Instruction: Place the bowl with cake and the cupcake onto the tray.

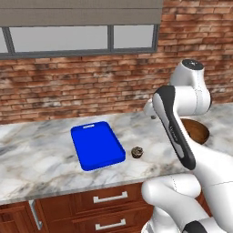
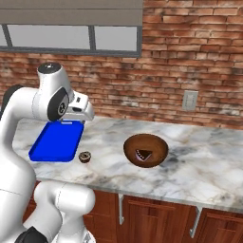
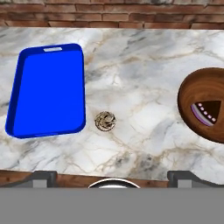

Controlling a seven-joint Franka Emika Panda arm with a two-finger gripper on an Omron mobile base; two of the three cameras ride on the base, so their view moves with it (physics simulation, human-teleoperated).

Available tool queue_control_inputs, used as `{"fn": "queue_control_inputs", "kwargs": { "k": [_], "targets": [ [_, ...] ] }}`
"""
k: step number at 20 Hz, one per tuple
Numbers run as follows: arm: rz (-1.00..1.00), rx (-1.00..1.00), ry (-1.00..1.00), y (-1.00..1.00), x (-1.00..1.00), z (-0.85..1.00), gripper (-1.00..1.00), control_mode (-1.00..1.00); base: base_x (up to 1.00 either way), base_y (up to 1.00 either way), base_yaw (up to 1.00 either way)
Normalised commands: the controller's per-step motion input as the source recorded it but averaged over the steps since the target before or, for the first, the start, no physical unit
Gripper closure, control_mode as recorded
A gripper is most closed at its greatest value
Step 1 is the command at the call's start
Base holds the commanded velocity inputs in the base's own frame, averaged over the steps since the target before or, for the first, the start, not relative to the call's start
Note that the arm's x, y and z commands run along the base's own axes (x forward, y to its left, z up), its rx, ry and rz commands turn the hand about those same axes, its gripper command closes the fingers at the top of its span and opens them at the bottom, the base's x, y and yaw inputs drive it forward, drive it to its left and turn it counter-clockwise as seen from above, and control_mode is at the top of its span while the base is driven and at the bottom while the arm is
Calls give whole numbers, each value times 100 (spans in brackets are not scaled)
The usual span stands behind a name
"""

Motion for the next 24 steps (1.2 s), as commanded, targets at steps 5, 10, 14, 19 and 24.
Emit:
{"fn": "queue_control_inputs", "kwargs": {
  "k": [5,10,14,19,24],
  "targets": [
    [-2,0,0,-7,7,-2,-100,-100,0,0,0],
    [-8,4,-3,-36,7,-2,-100,-100,0,0,0],
    [-16,14,0,-53,4,0,-100,-100,0,0,0],
    [-15,7,-4,-34,0,0,-100,-100,0,0,0],
    [-12,6,-2,-31,0,-1,-100,-100,0,0,0]
  ]
}}
